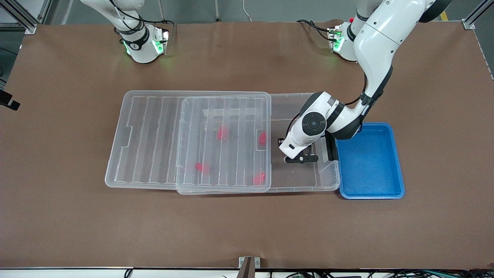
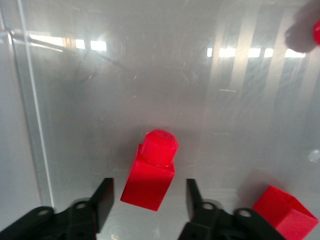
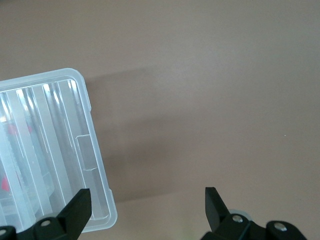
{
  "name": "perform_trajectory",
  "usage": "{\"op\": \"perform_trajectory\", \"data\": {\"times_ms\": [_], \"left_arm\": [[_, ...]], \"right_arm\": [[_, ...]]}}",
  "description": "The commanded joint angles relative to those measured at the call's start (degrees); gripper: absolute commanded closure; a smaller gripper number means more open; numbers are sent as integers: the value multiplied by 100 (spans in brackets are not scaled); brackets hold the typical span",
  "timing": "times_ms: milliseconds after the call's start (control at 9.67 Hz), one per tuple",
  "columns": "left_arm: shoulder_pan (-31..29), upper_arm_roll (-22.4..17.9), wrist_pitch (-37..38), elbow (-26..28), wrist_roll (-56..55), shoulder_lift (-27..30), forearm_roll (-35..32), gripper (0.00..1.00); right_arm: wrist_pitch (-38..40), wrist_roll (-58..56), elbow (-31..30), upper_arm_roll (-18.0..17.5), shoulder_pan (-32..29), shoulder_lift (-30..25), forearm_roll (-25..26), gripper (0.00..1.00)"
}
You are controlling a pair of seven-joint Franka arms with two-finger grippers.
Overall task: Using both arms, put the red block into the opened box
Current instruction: 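Lower the red block into the box and open the left gripper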
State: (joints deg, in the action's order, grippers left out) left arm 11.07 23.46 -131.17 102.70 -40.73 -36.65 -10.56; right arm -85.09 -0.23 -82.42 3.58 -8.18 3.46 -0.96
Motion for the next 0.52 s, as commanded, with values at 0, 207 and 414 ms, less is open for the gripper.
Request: {"op": "perform_trajectory", "data": {"times_ms": [0, 207, 414], "left_arm": [[-52, 10, 659, -4, -76, 506, -157, 0], [-122, 10, 830, -66, -23, 1183, -157, 0], [-228, 1, 1371, -625, 47, 1580, -148, 0]], "right_arm": [[-60, -101, -99, -24, -52, -170, 8, 0], [-278, 5, -133, -24, -96, -170, -9, 0], [-412, -65, -195, -33, -96, -135, -35, 0]]}}
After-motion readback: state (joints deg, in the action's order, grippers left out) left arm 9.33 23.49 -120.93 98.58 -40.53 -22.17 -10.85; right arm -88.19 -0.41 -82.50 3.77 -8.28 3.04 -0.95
